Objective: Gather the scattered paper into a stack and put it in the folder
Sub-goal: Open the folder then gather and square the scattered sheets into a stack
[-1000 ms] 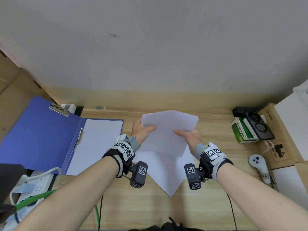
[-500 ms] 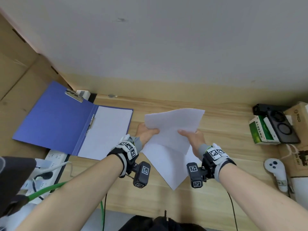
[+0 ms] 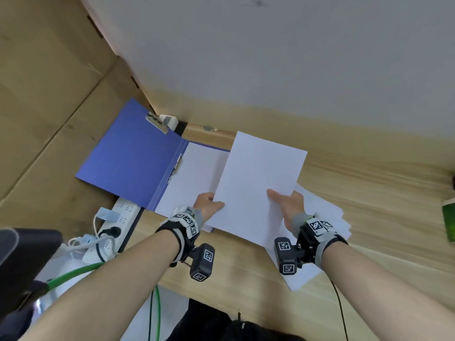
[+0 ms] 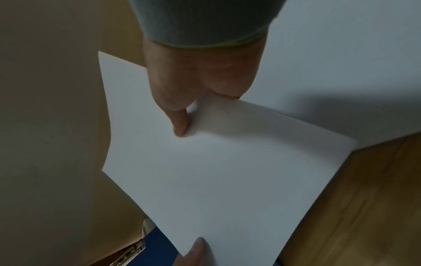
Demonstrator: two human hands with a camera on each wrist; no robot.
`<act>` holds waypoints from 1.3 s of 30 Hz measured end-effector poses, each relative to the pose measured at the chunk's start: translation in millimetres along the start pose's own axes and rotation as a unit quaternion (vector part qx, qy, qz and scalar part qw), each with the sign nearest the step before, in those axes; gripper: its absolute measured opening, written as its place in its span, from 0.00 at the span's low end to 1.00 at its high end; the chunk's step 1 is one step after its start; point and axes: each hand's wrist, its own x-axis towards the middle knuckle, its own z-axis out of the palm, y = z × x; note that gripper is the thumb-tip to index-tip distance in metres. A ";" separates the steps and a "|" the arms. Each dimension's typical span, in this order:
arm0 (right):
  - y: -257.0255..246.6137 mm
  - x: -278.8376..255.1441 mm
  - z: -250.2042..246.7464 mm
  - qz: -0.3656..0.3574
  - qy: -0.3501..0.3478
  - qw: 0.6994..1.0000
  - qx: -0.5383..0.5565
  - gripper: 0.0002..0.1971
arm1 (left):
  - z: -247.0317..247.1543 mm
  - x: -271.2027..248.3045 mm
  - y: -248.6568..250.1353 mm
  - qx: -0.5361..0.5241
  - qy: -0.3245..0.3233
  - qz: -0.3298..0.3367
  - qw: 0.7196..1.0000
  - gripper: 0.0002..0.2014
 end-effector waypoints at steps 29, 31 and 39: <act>54.2 57.5 205.2 0.052 0.056 0.987 -0.140 0.09 | -160.0 112.0 -94.0 0.269 0.083 0.061 0.958 0.20; 52.6 53.7 199.8 0.041 0.055 0.989 -0.131 0.10 | -159.8 111.1 -92.7 0.276 0.106 0.087 0.951 0.22; 36.6 39.6 89.4 0.016 0.111 0.988 -0.103 0.13 | -98.3 91.3 -51.6 0.287 0.085 0.167 0.939 0.16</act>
